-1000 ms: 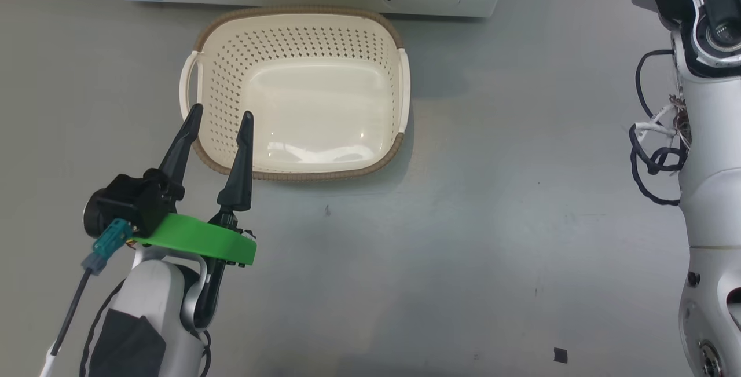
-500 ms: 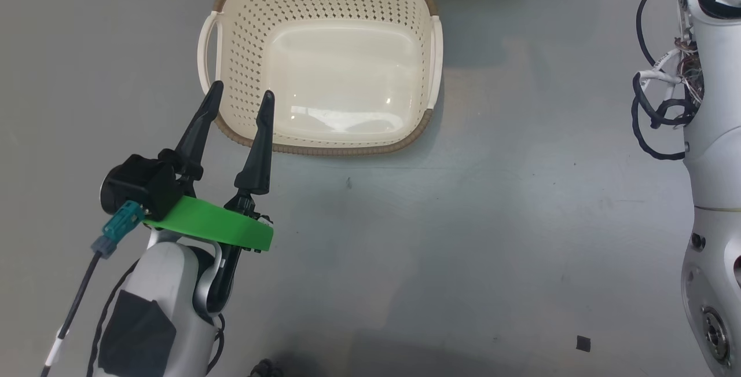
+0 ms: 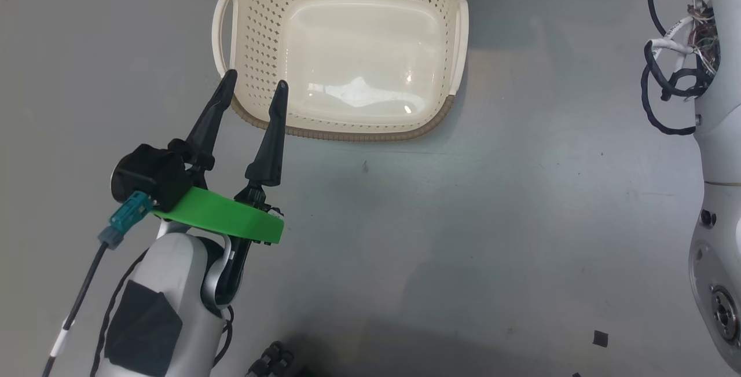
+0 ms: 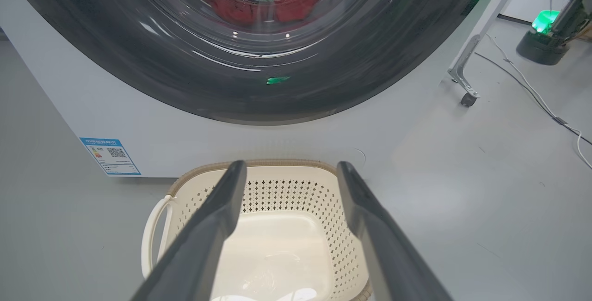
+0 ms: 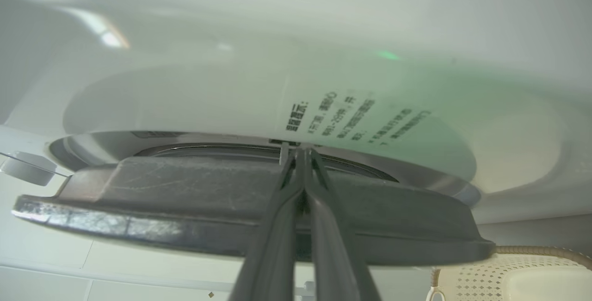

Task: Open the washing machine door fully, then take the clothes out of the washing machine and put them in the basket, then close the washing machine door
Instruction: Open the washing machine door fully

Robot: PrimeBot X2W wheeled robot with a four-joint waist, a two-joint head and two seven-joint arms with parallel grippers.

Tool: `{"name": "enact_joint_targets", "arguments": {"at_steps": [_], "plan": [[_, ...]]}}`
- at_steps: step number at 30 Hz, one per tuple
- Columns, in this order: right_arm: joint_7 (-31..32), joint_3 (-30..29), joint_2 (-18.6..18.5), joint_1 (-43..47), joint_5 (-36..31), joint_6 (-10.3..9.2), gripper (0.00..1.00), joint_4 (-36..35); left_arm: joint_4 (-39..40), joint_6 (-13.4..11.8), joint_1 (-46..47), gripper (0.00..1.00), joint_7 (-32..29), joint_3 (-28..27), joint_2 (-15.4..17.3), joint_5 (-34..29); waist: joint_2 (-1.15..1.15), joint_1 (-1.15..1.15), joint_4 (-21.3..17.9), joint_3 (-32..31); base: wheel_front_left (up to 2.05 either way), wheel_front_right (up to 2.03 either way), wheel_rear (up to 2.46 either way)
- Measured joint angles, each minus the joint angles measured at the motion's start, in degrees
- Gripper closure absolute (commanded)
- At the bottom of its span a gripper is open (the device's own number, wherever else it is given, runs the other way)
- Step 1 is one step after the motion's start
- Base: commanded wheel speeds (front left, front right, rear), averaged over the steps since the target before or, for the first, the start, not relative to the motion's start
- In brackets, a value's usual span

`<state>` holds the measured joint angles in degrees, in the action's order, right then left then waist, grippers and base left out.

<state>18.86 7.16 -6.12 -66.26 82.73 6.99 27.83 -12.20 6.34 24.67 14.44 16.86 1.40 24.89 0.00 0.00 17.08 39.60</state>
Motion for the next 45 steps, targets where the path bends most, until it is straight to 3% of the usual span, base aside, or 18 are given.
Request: {"name": "enact_joint_targets", "arguments": {"at_steps": [24,45], "plan": [[5.6,2.1,-0.7,-1.1,5.1,-0.01,1.0,1.7,1.0,-1.4,2.4,0.0,0.0,-0.7,-0.1,1.3,0.0,0.0,0.9,0.9,0.0,0.0,0.0],[17.3,6.0,-1.2,10.7,9.7,-0.01,1.0,0.6,0.5,-1.5,2.3,0.0,0.0,-2.3,-0.1,1.2,0.0,0.0,-0.1,-5.0,0.0,0.0,0.0]]}}
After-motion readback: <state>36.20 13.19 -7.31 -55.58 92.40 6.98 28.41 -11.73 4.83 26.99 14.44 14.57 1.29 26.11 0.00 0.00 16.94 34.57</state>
